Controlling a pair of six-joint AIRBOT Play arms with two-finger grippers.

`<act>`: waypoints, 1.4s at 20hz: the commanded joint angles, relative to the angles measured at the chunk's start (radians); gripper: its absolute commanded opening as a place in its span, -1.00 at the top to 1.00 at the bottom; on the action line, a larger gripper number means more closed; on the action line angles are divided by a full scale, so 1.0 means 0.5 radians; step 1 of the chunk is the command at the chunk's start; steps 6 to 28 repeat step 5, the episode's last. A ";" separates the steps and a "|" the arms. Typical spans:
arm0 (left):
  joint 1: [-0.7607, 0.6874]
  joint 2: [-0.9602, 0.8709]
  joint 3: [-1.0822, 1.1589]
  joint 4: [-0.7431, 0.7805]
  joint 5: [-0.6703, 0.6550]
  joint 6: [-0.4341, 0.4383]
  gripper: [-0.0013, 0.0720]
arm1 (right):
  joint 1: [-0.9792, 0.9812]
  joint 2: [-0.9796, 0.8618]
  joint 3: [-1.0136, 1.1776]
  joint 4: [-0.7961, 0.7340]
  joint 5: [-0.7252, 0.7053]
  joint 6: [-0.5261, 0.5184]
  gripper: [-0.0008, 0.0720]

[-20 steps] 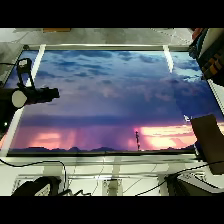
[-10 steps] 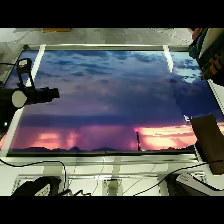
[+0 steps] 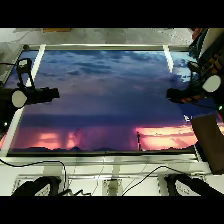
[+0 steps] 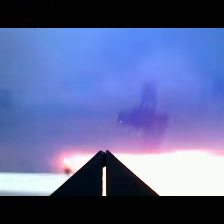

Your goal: Fold the clothes and pants, and hang the long-sleeved shirts on hangers.

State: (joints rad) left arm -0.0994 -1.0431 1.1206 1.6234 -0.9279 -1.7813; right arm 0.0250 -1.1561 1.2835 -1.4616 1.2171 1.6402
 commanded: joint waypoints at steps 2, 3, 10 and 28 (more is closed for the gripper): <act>0.002 0.002 0.002 0.000 0.000 0.000 0.92 | 0.402 0.202 0.002 -0.372 -0.097 0.098 0.93; 0.002 0.002 0.002 0.000 0.000 0.000 0.92 | 0.398 0.218 0.001 -0.400 -0.016 0.098 0.93; 0.002 0.002 0.002 0.000 -0.001 0.000 0.92 | 0.366 0.213 0.000 -0.420 0.150 0.098 0.93; 0.002 0.002 0.002 0.000 -0.001 0.000 0.92 | 0.366 0.213 0.000 -0.420 0.150 0.098 0.93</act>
